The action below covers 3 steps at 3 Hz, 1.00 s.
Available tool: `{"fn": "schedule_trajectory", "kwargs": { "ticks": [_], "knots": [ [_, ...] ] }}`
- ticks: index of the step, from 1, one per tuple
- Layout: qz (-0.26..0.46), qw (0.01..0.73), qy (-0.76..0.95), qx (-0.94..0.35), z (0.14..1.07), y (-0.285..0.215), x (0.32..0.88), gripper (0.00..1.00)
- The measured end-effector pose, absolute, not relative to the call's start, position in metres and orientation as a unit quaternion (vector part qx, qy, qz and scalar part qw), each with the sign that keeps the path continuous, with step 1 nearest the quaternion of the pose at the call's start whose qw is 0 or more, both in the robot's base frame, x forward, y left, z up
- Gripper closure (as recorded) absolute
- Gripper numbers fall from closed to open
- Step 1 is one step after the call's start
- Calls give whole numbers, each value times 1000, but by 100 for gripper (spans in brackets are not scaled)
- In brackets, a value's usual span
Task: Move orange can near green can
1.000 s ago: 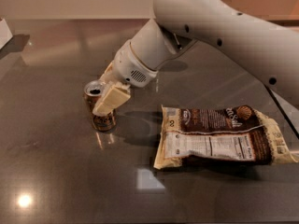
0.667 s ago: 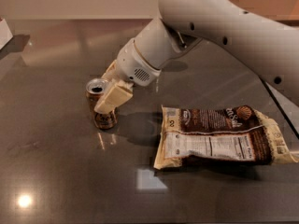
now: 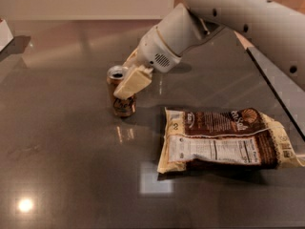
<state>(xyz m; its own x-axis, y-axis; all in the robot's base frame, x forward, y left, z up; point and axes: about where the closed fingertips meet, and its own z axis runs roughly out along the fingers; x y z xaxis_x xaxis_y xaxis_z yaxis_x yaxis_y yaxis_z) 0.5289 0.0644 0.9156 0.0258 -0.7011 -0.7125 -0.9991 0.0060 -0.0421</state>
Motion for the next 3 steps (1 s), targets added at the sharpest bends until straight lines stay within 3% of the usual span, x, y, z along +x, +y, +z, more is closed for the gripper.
{"fn": "schedule_trajectory", "kwargs": {
  "ticks": [3],
  "knots": [
    [188, 333, 714, -586, 940, -32, 632, 100]
  ]
}}
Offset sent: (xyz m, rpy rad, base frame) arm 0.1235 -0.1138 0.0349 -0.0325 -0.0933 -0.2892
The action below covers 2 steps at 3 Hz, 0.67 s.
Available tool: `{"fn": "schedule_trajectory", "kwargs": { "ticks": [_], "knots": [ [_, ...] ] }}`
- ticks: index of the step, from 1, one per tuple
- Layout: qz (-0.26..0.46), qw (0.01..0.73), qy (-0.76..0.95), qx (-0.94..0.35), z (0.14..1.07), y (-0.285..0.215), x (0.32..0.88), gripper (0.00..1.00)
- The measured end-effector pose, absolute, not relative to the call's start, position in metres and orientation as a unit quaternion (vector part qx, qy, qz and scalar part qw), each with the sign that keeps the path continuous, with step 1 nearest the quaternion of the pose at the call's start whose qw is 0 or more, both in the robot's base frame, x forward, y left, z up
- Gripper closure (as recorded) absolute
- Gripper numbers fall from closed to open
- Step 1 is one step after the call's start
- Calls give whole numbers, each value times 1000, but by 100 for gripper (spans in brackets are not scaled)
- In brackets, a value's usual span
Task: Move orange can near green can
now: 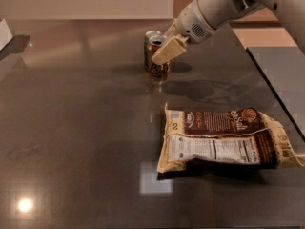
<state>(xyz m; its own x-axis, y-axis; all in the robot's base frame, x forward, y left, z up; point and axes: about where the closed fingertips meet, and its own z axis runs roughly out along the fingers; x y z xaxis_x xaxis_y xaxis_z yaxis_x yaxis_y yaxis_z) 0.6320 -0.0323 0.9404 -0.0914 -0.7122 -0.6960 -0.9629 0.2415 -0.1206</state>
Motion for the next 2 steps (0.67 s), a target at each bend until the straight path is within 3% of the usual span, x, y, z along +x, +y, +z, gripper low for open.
{"fn": "schedule_trajectory", "kwargs": {
  "ticks": [2],
  "knots": [
    [181, 339, 733, -561, 926, -73, 660, 100]
  ]
}}
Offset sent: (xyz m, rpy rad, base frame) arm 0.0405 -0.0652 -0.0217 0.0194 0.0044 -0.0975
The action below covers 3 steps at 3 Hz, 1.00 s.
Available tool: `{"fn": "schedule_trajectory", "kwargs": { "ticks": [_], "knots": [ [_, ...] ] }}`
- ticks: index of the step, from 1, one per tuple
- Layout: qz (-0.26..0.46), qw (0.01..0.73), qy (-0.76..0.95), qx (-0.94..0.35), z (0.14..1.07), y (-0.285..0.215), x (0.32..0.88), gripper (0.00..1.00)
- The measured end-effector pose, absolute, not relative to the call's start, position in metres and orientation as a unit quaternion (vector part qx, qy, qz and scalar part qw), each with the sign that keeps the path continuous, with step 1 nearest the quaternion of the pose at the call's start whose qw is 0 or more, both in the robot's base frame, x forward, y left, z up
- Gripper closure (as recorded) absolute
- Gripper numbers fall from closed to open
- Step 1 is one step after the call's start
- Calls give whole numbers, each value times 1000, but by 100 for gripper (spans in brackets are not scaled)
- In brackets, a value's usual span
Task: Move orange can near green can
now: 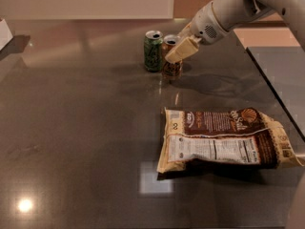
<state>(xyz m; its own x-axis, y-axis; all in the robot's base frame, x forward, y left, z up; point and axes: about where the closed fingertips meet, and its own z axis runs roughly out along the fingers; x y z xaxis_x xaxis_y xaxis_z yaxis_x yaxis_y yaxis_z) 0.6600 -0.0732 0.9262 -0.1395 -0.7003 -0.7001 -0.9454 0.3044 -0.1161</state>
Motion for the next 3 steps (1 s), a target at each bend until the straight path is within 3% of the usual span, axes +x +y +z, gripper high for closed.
{"fn": "schedule_trajectory", "kwargs": {
  "ticks": [1, 3],
  "knots": [
    [190, 343, 734, -555, 919, -77, 668, 100],
    [209, 343, 729, -554, 909, -74, 681, 59]
  ]
}}
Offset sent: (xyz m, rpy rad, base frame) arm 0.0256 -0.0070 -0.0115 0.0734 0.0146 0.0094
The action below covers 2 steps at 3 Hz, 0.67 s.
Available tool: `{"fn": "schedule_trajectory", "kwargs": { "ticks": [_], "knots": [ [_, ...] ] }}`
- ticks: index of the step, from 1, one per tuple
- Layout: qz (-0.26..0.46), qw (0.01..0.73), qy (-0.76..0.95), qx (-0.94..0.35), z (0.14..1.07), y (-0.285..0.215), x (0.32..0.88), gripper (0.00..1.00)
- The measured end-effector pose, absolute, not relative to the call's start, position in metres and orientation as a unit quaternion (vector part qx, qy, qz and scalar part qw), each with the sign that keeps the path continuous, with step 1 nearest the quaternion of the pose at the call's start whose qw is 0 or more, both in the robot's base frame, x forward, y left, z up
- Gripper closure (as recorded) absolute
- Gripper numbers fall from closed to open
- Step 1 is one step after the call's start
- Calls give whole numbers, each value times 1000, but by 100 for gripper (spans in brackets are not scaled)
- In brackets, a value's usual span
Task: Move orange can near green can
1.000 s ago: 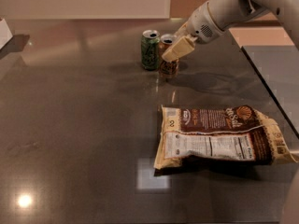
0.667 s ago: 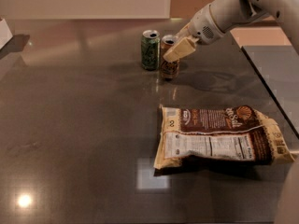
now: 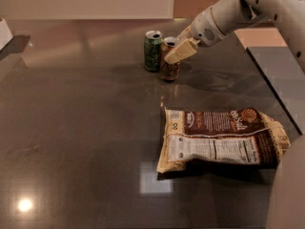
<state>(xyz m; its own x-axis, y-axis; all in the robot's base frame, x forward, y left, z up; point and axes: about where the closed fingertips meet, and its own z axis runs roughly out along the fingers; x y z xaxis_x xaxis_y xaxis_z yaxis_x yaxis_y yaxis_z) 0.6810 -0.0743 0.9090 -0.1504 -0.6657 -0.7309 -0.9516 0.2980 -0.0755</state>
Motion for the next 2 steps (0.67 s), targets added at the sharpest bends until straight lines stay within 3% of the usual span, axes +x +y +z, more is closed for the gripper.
{"fn": "schedule_trajectory", "kwargs": {
  "ticks": [2],
  "knots": [
    [207, 332, 734, -555, 901, -75, 686, 12]
  ]
}}
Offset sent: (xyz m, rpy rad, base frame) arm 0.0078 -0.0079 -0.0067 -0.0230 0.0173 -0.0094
